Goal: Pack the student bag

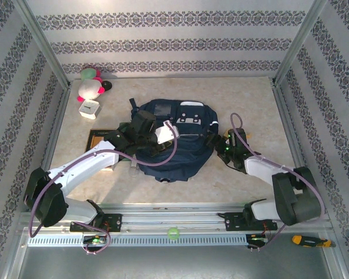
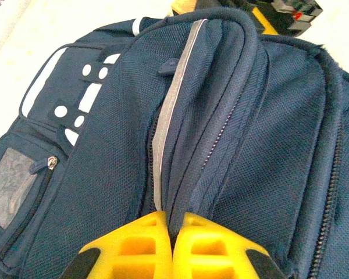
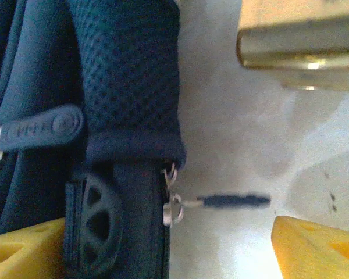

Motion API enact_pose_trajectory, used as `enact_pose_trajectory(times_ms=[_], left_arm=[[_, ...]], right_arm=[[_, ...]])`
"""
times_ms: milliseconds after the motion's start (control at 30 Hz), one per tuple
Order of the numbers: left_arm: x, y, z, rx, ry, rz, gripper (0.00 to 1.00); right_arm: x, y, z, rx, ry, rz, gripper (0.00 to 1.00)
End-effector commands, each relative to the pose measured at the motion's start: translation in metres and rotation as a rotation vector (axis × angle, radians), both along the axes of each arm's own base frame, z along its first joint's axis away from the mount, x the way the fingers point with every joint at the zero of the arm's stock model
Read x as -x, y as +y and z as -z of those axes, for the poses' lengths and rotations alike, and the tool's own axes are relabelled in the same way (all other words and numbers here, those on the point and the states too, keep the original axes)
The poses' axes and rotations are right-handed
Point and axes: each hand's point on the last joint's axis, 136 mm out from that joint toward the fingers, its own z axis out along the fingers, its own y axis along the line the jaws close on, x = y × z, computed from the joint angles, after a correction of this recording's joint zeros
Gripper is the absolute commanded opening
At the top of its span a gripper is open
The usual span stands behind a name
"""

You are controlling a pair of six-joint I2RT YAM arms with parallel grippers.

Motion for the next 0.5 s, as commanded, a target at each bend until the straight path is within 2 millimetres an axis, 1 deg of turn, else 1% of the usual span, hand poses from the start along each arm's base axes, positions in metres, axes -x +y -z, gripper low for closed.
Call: enact_pose_trajectory(times_ms=[0,67,200,267,367,467], left_arm=[[0.003,-0.011,-0.048,0.141,-0.089,0.029,0.00],[0.004,-0.011,-0.047,0.144,-0.088,0.027,0.00],[0.008,-0.012,-0.043,0.143,-0.069,0.039,0.00],[0.009,-0.012,-0.041,0.144,-0.060,0.045,0.00],[0.010,-0.011,-0.039,0.143,-0.055,0.039,0.00],[0.013,-0.010,-0.037,0.143,-0.048,0.039,0.00]], right_arm=[[-0.030,-0.009,-0.013,-0.010,-0.067,0.050,0.85],[-0.038,-0.017,-0.010,0.003,-0.064,0.066,0.86],[-0.055,-0.039,-0.004,0.021,-0.056,0.112,0.86],[-0.064,-0.048,-0.005,0.021,-0.060,0.123,0.86],[-0.078,-0.052,-0.012,0.009,-0.077,0.094,0.86],[-0.086,-0.057,-0.022,0.010,-0.097,0.072,0.86]])
